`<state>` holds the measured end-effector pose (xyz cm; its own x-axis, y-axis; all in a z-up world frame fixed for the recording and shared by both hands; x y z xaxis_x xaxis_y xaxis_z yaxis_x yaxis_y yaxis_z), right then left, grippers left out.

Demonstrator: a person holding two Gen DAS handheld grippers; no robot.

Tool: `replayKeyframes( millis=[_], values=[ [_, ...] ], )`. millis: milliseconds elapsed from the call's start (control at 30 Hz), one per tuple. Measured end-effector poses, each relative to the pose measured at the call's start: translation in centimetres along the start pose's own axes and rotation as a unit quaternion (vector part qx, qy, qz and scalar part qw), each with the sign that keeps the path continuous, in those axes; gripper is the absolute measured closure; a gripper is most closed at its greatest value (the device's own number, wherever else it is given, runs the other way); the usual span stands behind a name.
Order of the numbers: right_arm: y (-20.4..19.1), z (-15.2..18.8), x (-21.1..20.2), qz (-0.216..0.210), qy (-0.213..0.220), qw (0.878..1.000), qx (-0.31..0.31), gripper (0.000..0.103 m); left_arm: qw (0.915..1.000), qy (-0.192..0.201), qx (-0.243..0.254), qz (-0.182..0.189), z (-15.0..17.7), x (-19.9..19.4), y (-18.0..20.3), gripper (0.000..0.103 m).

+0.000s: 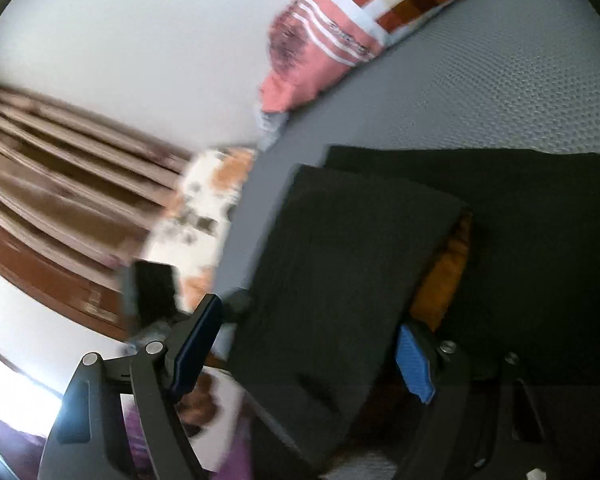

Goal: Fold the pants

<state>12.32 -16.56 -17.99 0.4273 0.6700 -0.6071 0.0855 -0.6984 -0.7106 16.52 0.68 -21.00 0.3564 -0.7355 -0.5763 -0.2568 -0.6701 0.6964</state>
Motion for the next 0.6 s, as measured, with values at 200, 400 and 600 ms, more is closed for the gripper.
replayKeyframes(
  millis=[200,400,600],
  values=[
    [1.1,0.3,0.0,-0.003,-0.005,1.0,0.012,0.046,0.9999,-0.011,-0.013,0.0,0.7,0.3,-0.7,0.028],
    [1.8,0.9,1.8,-0.026,-0.025,0.997,0.072,0.091,0.9997,-0.016,0.004,-0.016,0.8,0.7,-0.2,0.027],
    [-1.3,0.3,-0.9,-0.051,-0.002,0.998,0.047,0.094,0.9995,-0.021,0.013,-0.017,0.7,0.9,0.4,0.021]
  ],
)
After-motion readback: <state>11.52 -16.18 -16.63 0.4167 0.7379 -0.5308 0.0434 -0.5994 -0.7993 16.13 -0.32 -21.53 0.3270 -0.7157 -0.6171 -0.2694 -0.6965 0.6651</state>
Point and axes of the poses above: each gripper's, at about its wrist camera, not at the fingertips, and x roughly the way its jaws point, y to its right, z to its underside, the point moved 8 cm from there along x, roughly the way its jaws point, and after that the axes turned 7 degrees about z, right-handed, at the moved point
